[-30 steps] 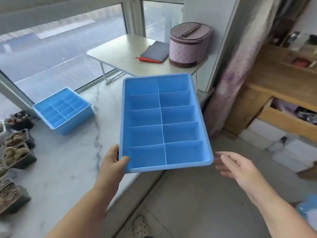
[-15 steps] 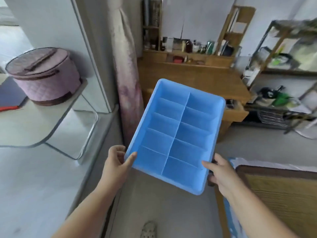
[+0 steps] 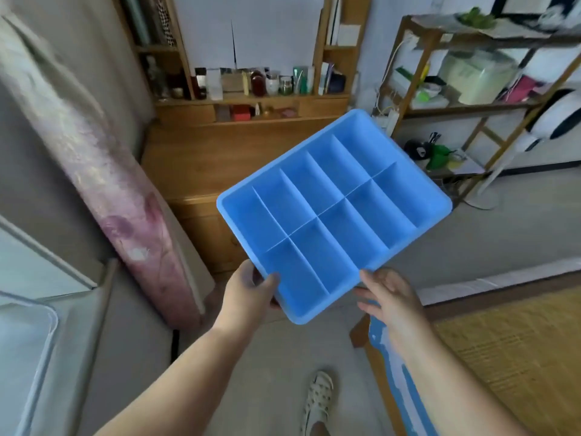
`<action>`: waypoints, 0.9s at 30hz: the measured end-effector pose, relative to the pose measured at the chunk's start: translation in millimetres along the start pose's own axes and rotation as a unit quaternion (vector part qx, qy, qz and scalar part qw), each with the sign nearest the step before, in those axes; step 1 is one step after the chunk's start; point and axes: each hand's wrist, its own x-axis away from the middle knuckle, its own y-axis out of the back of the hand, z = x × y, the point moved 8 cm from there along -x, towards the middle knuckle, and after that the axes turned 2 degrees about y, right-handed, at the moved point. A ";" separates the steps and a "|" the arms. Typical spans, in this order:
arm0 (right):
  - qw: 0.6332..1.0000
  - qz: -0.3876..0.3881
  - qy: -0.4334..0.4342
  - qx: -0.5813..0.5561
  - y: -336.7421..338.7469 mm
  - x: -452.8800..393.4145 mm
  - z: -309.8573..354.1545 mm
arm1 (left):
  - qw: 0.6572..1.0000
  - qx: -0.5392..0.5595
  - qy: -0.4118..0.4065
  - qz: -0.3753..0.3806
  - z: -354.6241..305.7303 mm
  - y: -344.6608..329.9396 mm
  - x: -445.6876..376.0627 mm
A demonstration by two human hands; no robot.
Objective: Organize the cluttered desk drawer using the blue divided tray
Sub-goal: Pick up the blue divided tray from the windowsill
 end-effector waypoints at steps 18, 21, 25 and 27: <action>0.993 -0.101 0.021 0.060 24.8 -325.8 131.0 | 0.999 0.026 -0.034 0.012 -110.0 -28.2 -294.1; 0.991 -0.097 0.025 0.091 -1.2 -364.3 141.9 | 0.998 0.027 -0.059 0.008 -112.9 -21.2 -333.6; 0.984 -0.039 0.005 0.175 -46.6 -410.9 142.6 | 0.995 -0.017 -0.068 -0.070 -122.3 10.2 -391.9; 0.976 -0.009 -0.029 0.216 -61.8 -429.1 137.2 | 0.993 -0.052 -0.045 -0.091 -121.3 17.7 -419.9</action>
